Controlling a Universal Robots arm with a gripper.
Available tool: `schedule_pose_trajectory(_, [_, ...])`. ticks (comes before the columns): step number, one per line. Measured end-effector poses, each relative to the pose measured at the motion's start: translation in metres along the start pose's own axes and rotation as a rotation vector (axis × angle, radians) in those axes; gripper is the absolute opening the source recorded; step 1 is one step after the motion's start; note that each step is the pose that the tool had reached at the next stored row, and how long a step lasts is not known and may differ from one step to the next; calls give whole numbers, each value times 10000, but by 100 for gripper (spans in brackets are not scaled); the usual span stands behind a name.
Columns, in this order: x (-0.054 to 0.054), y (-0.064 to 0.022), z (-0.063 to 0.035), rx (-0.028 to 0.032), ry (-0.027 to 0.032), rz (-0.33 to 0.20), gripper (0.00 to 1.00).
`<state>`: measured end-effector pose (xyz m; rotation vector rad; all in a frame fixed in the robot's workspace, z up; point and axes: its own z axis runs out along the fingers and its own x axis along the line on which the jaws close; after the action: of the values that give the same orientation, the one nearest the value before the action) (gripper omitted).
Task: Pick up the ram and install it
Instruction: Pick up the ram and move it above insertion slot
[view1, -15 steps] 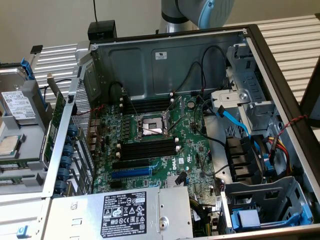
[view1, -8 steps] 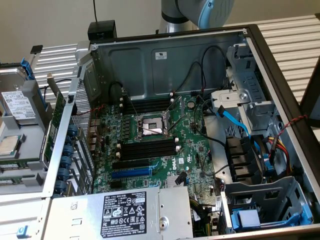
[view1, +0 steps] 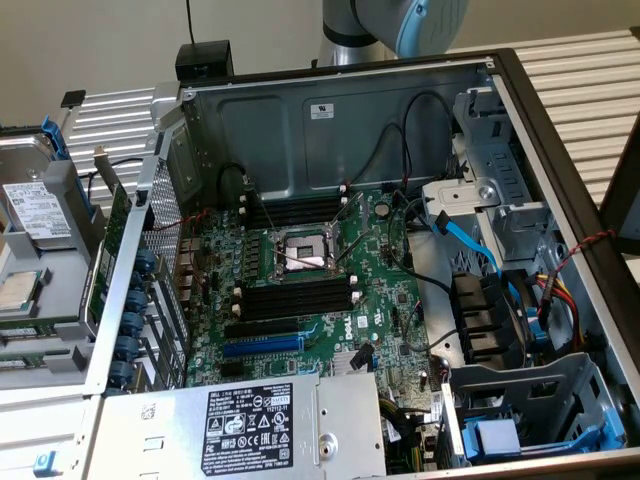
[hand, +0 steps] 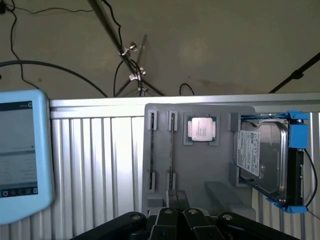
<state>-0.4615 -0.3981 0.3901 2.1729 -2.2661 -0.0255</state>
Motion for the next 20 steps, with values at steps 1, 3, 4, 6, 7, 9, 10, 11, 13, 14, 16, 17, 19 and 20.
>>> schedule_pose_trajectory(1, [0, 0, 0, 1, 1, -1, 11])
schedule_pose_trajectory(3, [0, 0, 0, 1, 1, -1, 11])
schedule_pose_trajectory(4, [0, 0, 0, 1, 1, -1, 11])
schedule_pose_trajectory(6, [0, 0, 0, -2, 2, -1, 11])
schedule_pose_trajectory(7, [0, 1, 0, -3, 1, -1, 11])
schedule_pose_trajectory(9, [0, 1, 0, -3, 2, 0, 11])
schedule_pose_trajectory(10, [0, 1, 0, -3, 2, 0, 12])
schedule_pose_trajectory(11, [0, 1, 1, -2, 1, 0, 17])
schedule_pose_trajectory(13, [0, 1, 1, -3, 2, 0, 24])
schedule_pose_trajectory(14, [0, 1, 1, -3, 2, 0, 30])
schedule_pose_trajectory(16, [0, 1, 1, -3, 2, 0, 36])
schedule_pose_trajectory(17, [0, 1, 2, -2, 1, 0, 36])
schedule_pose_trajectory(19, [0, 1, 7, 0, 0, 0, 42])
schedule_pose_trajectory(20, [0, 1, 17, 0, -1, 0, 42])
